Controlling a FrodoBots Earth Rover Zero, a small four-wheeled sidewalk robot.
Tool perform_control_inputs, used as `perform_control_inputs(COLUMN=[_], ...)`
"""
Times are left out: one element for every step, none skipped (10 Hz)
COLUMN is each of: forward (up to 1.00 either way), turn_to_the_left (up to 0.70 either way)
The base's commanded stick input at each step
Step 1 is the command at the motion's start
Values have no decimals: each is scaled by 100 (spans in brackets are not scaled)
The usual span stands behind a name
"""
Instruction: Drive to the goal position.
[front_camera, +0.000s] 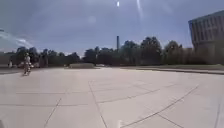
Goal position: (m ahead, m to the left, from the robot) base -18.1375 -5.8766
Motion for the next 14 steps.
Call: perform_control_inputs(forward=[0,0,0,0,0,0,0,0,0,0,0,0,0,0], turn_to_the_left=[-70,-70,-70,-70,-70,-70,-70,-70,-70,-70,-70,-70,-70,-70])
